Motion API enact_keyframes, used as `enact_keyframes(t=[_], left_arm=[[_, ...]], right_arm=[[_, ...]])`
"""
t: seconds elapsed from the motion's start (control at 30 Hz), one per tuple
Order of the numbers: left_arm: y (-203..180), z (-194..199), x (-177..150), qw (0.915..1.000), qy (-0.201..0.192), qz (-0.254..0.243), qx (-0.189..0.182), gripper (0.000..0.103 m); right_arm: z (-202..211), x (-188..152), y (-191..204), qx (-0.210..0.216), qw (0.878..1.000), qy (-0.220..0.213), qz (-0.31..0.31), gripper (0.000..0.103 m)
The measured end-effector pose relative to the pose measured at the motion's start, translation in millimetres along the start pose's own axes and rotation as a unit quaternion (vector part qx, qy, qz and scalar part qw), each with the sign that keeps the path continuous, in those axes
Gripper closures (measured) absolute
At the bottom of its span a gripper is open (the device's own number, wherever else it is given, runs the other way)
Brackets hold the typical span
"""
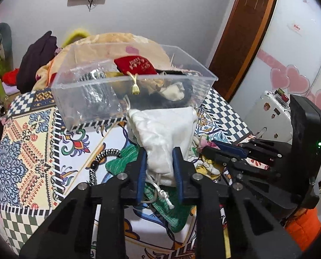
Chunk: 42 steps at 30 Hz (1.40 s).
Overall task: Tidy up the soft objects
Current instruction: 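Grasp the white drawstring bag with the left tool while the right tool grasps the floral scrunchie, then lower the white bag into the clear box with the left tool while the right tool drops the scrunchie in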
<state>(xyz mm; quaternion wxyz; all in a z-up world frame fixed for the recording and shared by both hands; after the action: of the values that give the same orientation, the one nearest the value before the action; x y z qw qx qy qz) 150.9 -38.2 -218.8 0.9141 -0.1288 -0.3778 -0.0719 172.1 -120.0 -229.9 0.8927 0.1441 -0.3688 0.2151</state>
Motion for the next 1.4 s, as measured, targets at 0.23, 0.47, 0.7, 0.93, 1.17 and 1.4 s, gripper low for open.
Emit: enact_keyframes(t=[0.23,0.47,0.7,0.93,1.17,1.4], left_arm=[[2,27,13,0.9994,-0.034,0.0,0.003,0.084],[4,61,30,0.997,-0.076,0.01,0.005,0.084],[18,87,54,0.992,-0.12,0.011,0.038,0.084],[41,105,81,0.9844,-0.158,0.019,0.075,0.084],[61,95,103,0.9803,-0.168,0.023,0.101,0.084],[72,66,118,0.9811,-0.157,0.028,0.109,0.084]], right_arm=[[24,17,-20,-0.024,0.999,-0.035,-0.015,0.093],[54,37,-31,-0.041,0.996,-0.076,-0.027,0.093],[77,60,-35,-0.047,0.992,-0.114,-0.035,0.093],[86,87,-38,-0.053,0.986,-0.15,-0.037,0.093],[84,119,-39,-0.055,0.981,-0.181,-0.038,0.093],[58,135,-35,-0.06,0.982,-0.174,-0.038,0.093]])
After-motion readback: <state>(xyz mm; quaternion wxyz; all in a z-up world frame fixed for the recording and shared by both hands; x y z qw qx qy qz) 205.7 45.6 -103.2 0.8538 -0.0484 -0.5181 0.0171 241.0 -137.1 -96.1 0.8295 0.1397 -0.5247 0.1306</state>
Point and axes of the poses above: each gripper's, at about its wrist camera, not at the fingertips, and z roughly against the way its jaws point, y to its left, x to its top, the point moved 10 cm from there along -z, roughly the way its jaws point, and after that the axes turned 4 degrees about -z, right-handed, at the moved point
